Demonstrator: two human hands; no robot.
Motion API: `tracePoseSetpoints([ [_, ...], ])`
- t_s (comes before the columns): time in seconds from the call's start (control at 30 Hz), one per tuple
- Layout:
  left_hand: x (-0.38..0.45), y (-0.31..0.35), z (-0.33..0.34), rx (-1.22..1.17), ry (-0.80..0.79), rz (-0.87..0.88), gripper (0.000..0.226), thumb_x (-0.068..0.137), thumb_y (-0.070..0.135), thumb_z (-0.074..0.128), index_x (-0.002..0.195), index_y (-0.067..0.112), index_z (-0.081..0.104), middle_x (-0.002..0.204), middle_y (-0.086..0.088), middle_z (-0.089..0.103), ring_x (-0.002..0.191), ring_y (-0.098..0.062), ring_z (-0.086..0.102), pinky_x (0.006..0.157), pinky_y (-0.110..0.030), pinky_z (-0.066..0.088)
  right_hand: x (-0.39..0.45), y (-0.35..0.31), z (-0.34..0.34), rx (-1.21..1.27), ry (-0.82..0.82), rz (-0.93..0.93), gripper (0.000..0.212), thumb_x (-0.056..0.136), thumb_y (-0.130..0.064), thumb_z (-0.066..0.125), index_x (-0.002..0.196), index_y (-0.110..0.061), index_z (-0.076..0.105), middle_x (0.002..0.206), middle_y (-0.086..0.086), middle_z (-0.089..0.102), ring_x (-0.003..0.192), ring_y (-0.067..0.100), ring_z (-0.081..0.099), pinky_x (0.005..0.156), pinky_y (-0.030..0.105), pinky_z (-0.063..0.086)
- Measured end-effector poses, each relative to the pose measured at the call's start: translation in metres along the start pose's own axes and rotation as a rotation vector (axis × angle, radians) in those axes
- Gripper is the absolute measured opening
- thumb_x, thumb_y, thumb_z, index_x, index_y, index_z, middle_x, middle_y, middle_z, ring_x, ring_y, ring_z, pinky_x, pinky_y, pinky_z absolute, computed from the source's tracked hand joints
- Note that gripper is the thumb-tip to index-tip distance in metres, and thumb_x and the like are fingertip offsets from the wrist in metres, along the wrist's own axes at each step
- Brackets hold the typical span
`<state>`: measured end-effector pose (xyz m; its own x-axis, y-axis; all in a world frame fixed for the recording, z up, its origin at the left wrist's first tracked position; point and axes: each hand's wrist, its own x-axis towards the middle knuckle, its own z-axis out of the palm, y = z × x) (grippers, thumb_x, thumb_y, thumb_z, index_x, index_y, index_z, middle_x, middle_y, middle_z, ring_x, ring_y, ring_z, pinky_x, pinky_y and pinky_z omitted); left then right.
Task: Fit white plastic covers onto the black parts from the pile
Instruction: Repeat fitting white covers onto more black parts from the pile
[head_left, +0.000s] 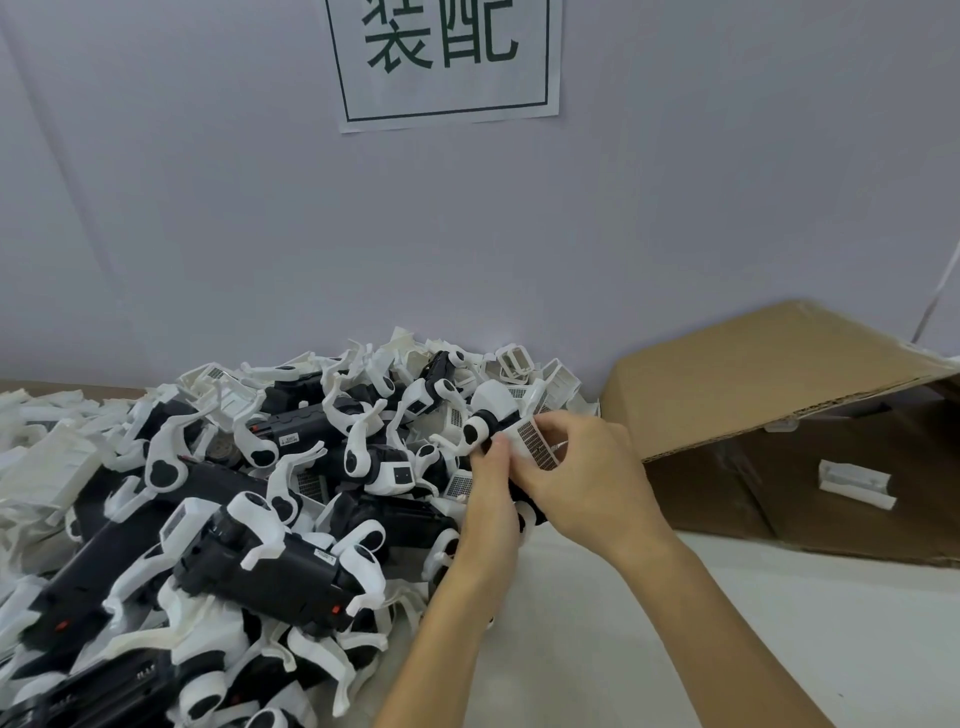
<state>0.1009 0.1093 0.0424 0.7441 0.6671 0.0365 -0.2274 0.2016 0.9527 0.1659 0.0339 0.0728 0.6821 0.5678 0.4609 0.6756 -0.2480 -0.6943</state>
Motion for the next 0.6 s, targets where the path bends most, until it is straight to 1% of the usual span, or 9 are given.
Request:
tracePoseSetpoints([
  [0.07, 0.0, 0.001, -0.001, 0.016, 0.019, 0.015, 0.048, 0.106, 0.033, 0.04, 0.138, -0.002, 0.047, 0.083, -0.01, 0.073, 0.06, -0.003, 0.07, 0.04, -0.023, 0.038, -0.001, 0.0, 0.002, -0.076, 0.029, -0.024, 0.028, 0.081, -0.055, 0.064, 0.089, -0.028, 0.068, 0.075, -0.013, 0.069, 0.075, 0.006, 0.065, 0.069, 0.04, 0.058],
  [0.1, 0.0, 0.0, -0.002, 0.01, 0.005, 0.026, 0.048, 0.105, 0.032, 0.043, 0.141, 0.002, 0.045, 0.088, -0.009, 0.074, 0.067, -0.005, 0.072, 0.044, -0.022, 0.043, -0.002, -0.001, 0.003, -0.101, 0.031, -0.046, 0.027, 0.081, -0.053, 0.063, 0.092, -0.029, 0.068, 0.078, -0.013, 0.069, 0.077, 0.007, 0.065, 0.07, 0.039, 0.057],
  [0.17, 0.001, 0.0, -0.003, -0.027, 0.002, 0.04, 0.043, 0.103, 0.029, 0.047, 0.142, 0.01, 0.047, 0.102, -0.006, 0.076, 0.091, -0.011, 0.074, 0.069, -0.024, 0.058, -0.001, -0.002, -0.001, -0.034, -0.047, -0.094, 0.017, 0.084, -0.044, 0.067, 0.092, -0.03, 0.069, 0.08, -0.011, 0.07, 0.077, 0.01, 0.066, 0.07, 0.038, 0.057],
  [0.23, 0.004, 0.002, -0.005, -0.089, 0.026, 0.033, 0.037, 0.103, 0.027, 0.047, 0.136, 0.012, 0.055, 0.116, -0.011, 0.073, 0.108, -0.022, 0.07, 0.092, -0.039, 0.057, 0.003, 0.001, -0.009, 0.173, -0.197, -0.101, 0.005, 0.089, -0.031, 0.069, 0.089, -0.035, 0.073, 0.085, -0.012, 0.074, 0.081, 0.01, 0.068, 0.072, 0.032, 0.057],
  [0.27, 0.005, 0.002, -0.006, -0.129, 0.032, 0.021, 0.034, 0.102, 0.026, 0.047, 0.129, 0.011, 0.061, 0.116, -0.014, 0.072, 0.107, -0.026, 0.07, 0.092, -0.041, 0.057, 0.006, 0.003, -0.014, 0.27, -0.242, -0.067, 0.013, 0.092, -0.027, 0.068, 0.088, -0.038, 0.075, 0.089, -0.014, 0.075, 0.085, 0.007, 0.07, 0.076, 0.029, 0.057],
  [0.37, 0.004, 0.001, -0.006, -0.137, -0.018, 0.0, 0.028, 0.099, 0.026, 0.05, 0.108, 0.009, 0.071, 0.095, -0.013, 0.077, 0.084, -0.022, 0.075, 0.066, -0.031, 0.059, 0.01, 0.015, -0.023, 0.391, -0.294, 0.065, 0.019, 0.099, -0.033, 0.061, 0.094, -0.029, 0.079, 0.092, -0.011, 0.078, 0.091, 0.005, 0.072, 0.081, 0.028, 0.056],
  [0.47, 0.0, -0.001, -0.003, -0.092, -0.072, 0.02, 0.048, 0.084, 0.033, 0.055, 0.117, -0.001, 0.062, 0.085, -0.009, 0.076, 0.076, -0.018, 0.074, 0.06, -0.026, 0.057, 0.009, 0.021, -0.022, 0.455, -0.378, 0.132, 0.04, 0.09, -0.052, 0.059, 0.099, -0.019, 0.079, 0.097, -0.005, 0.078, 0.096, 0.009, 0.073, 0.088, 0.029, 0.056],
  [0.53, 0.001, -0.004, -0.004, -0.098, -0.091, 0.039, 0.056, 0.08, 0.034, 0.054, 0.122, -0.003, 0.058, 0.086, -0.008, 0.076, 0.077, -0.018, 0.074, 0.061, -0.026, 0.057, 0.009, 0.024, -0.019, 0.549, -0.409, 0.187, 0.046, 0.085, -0.055, 0.059, 0.1, -0.017, 0.079, 0.1, -0.001, 0.078, 0.098, 0.014, 0.074, 0.092, 0.034, 0.056],
  [0.6, 0.003, -0.006, -0.007, -0.085, -0.109, 0.058, 0.055, 0.081, 0.035, 0.055, 0.126, 0.003, 0.058, 0.094, -0.01, 0.076, 0.086, -0.022, 0.074, 0.066, -0.03, 0.058, 0.008, 0.025, -0.016, 0.612, -0.416, 0.224, 0.045, 0.085, -0.052, 0.059, 0.1, -0.014, 0.079, 0.101, 0.003, 0.078, 0.099, 0.018, 0.074, 0.09, 0.035, 0.056],
])
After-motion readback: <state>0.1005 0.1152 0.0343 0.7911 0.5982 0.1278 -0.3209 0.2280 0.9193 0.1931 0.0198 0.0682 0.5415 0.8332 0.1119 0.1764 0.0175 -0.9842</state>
